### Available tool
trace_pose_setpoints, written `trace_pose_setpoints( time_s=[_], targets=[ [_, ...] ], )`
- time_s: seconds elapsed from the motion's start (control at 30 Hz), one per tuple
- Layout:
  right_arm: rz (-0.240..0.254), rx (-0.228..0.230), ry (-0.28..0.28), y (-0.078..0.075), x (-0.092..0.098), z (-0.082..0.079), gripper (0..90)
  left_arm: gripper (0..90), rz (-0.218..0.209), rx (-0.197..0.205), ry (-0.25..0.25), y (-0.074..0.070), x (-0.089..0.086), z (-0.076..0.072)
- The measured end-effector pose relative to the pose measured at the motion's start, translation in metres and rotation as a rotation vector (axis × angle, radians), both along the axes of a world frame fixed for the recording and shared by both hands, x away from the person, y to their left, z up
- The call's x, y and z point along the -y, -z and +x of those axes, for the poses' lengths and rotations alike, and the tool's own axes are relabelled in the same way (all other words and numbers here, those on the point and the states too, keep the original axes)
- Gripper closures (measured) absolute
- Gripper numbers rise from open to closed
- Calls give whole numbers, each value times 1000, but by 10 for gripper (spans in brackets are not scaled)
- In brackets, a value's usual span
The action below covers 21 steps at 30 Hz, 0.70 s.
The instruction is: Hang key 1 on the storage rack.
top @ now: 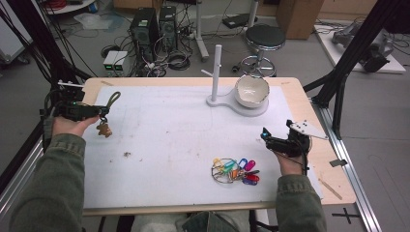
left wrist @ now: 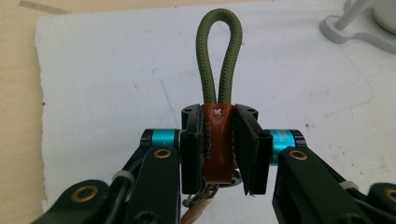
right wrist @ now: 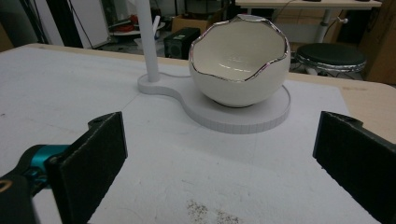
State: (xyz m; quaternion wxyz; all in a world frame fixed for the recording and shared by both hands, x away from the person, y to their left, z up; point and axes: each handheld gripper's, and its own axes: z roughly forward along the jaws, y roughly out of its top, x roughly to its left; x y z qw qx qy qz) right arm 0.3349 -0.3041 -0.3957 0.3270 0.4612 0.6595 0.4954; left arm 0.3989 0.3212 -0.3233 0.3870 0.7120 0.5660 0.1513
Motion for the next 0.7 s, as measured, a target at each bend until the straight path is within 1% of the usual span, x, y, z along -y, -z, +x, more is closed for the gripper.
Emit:
trace_pose_setpoints(
  time_s=[0.13, 0.2, 0.3, 0.37, 0.47, 0.53, 0.7],
  targets=[
    [0, 1, 0, 0, 0, 0, 18, 725, -2, 10, 4, -10, 5, 5],
    [-2, 1, 1, 0, 0, 0, 18, 725, -9, 18, 5, -16, 7, 6],
    [1, 0, -2, 0, 0, 0, 19, 725, 8, 23, 14, -24, 10, 8],
    [-1, 0, -1, 0, -1, 0, 18, 725, -1, 33, 13, -30, 13, 9],
    [1, -1, 0, 0, 0, 0, 18, 725, -1, 43, 17, -38, 16, 11],
    [2, -1, -2, 0, 0, 0, 18, 725, 4, 46, 23, -43, 17, 13],
    [2, 1, -4, 0, 0, 0, 18, 725, -9, 54, 30, -54, 25, 18]
  ],
)
